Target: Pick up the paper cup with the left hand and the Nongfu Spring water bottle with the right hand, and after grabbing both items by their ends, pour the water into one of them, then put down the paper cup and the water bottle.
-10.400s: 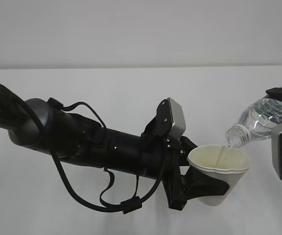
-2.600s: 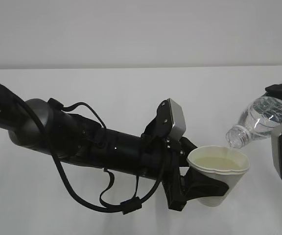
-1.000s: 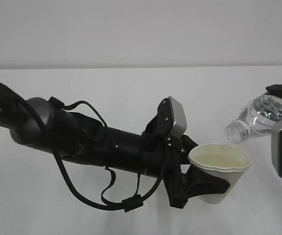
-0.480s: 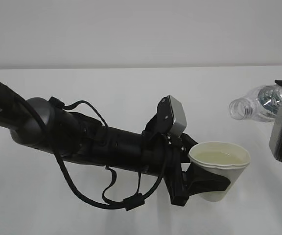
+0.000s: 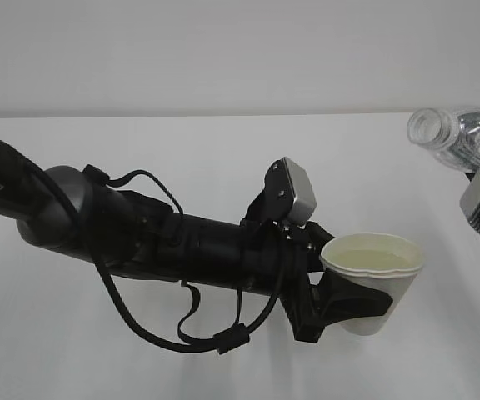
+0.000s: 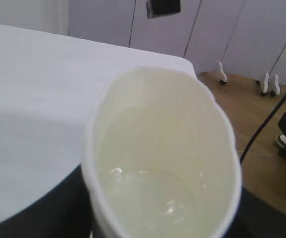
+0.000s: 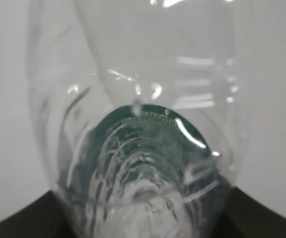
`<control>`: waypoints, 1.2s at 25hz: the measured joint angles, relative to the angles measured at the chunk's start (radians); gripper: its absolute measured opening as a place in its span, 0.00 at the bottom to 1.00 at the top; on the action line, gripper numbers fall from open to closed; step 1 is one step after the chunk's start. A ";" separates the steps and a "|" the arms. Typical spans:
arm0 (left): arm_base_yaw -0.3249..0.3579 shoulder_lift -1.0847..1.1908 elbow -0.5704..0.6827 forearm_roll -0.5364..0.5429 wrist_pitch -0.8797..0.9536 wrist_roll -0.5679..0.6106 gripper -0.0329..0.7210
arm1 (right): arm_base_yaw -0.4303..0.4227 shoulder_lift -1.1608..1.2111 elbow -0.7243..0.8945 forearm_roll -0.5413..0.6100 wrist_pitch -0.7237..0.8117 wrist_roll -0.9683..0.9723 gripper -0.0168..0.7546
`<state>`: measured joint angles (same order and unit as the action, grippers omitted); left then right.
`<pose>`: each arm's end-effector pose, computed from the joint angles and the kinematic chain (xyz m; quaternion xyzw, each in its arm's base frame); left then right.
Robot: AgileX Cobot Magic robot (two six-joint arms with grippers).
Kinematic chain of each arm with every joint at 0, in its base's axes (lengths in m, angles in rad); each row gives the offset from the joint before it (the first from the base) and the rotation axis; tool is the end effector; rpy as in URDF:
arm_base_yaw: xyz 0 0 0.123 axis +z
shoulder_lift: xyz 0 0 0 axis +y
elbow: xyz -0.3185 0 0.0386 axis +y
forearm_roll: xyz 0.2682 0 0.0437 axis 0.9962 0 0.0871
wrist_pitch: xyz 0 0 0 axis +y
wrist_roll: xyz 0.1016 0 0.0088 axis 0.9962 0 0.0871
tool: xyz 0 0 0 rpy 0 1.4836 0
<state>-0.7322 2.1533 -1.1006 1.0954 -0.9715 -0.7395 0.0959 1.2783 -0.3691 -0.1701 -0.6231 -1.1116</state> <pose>0.2792 -0.3516 0.1309 0.5098 0.6037 -0.4767 0.3852 0.2416 0.0334 0.2335 -0.5075 0.5866 -0.3116 0.5489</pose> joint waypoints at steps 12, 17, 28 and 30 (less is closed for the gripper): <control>0.018 0.000 0.000 -0.013 0.006 0.044 0.61 | 0.000 0.000 0.012 0.004 -0.141 0.348 0.54; 0.033 0.000 0.000 -0.013 0.008 0.045 0.61 | 0.000 0.000 0.068 0.026 -0.274 0.502 0.54; 0.064 0.000 0.000 0.000 0.009 0.052 0.61 | 0.000 0.116 0.108 0.046 -0.493 0.790 0.54; 0.064 0.000 0.000 0.004 0.009 0.052 0.61 | 0.000 0.151 0.113 0.048 -0.493 0.843 0.54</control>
<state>-0.6683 2.1533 -1.1006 1.0996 -0.9626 -0.6870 0.0959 1.4295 -0.2557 -0.1221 -1.1165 -0.2686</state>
